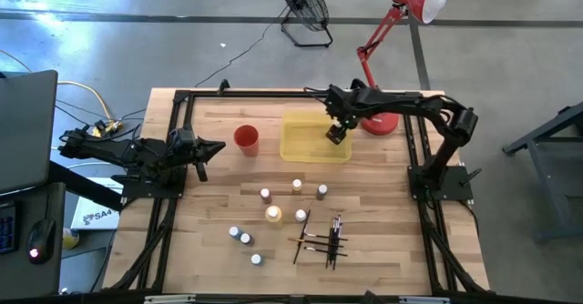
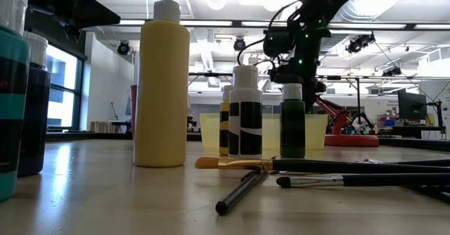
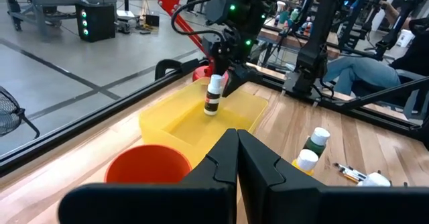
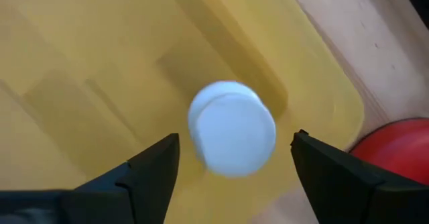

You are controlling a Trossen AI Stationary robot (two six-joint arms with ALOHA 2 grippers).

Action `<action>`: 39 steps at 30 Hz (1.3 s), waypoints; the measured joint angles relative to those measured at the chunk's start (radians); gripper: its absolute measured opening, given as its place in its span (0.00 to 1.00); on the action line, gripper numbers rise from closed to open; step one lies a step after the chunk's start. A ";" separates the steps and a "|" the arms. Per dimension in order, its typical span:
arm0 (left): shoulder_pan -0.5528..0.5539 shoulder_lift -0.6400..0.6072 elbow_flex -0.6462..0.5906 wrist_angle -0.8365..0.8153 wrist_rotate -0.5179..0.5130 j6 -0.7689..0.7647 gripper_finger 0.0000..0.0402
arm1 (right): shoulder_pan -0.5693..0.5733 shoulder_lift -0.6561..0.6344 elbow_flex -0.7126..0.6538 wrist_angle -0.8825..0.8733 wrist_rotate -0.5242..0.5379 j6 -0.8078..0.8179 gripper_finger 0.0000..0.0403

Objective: Pick & Place Paint Supplies
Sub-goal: Put the green paint bottle into the yellow bin

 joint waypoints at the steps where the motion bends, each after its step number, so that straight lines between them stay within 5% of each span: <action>1: 0.000 0.000 0.000 0.000 0.000 0.000 0.00 | 0.000 -0.011 0.000 -0.006 -0.010 -0.005 0.69; 9: 0.000 0.000 0.000 0.000 0.000 0.000 0.00 | 0.001 -0.171 0.000 -0.058 -0.133 -0.001 0.70; 17: 0.000 0.000 0.000 0.000 0.000 0.000 0.00 | 0.002 -0.390 0.001 -0.074 -0.604 0.217 0.70; 20: 0.000 0.000 0.000 0.000 0.000 0.000 0.00 | 0.006 -0.444 0.001 -0.038 -0.702 0.218 0.70; 32: 0.000 0.000 0.000 0.001 0.000 0.000 0.00 | 0.046 -0.485 0.001 0.206 -0.908 0.311 0.70; 39: 0.000 0.000 0.000 0.001 0.001 0.000 0.00 | 0.162 -0.488 0.001 0.426 -0.827 0.486 0.69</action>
